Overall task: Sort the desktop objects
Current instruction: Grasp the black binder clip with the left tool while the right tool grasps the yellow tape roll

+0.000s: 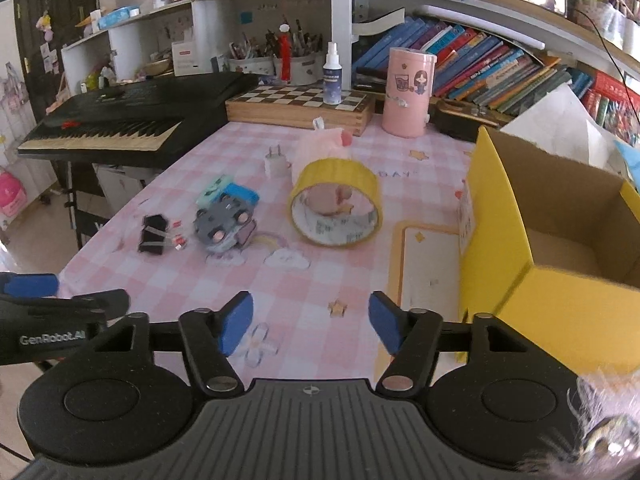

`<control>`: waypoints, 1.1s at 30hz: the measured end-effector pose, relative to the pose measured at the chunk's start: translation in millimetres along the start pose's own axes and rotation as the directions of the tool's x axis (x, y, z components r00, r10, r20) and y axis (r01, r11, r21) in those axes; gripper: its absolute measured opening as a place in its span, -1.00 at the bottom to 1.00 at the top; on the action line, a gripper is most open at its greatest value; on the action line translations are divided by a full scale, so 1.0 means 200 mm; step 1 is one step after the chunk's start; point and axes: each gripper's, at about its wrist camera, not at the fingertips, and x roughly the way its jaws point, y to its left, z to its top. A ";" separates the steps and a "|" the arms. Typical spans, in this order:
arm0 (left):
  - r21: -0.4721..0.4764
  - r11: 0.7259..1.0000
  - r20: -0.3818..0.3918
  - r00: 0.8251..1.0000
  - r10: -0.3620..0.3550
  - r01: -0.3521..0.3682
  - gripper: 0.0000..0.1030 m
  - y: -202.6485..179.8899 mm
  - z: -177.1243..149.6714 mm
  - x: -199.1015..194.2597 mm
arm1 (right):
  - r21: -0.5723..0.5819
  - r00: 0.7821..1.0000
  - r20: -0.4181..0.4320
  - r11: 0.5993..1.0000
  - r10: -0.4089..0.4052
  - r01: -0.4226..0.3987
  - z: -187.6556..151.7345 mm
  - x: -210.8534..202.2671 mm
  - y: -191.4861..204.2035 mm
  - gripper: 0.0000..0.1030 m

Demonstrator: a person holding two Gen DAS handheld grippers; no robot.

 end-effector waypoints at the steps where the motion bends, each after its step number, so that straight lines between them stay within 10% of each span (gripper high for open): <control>1: 0.000 1.000 0.001 1.000 0.010 -0.010 0.57 0.00 0.02 0.02 | -0.003 1.000 -0.003 1.000 -0.007 0.007 0.02 0.03 -0.01 0.58; 6: -0.014 0.998 0.001 0.998 0.056 -0.056 0.56 0.01 0.10 0.12 | -0.004 1.000 -0.020 1.000 -0.014 0.014 0.10 0.16 -0.04 0.91; 20: 0.078 0.994 -0.031 0.996 0.084 -0.081 0.35 -0.04 0.22 0.47 | 0.008 0.998 -0.056 1.000 -0.016 0.016 0.25 0.50 -0.10 1.00; 33: 0.124 0.992 -0.035 0.999 0.033 -0.028 -0.39 -0.06 0.22 0.51 | -0.015 0.997 -0.051 0.999 -0.053 0.052 0.30 0.73 -0.07 0.79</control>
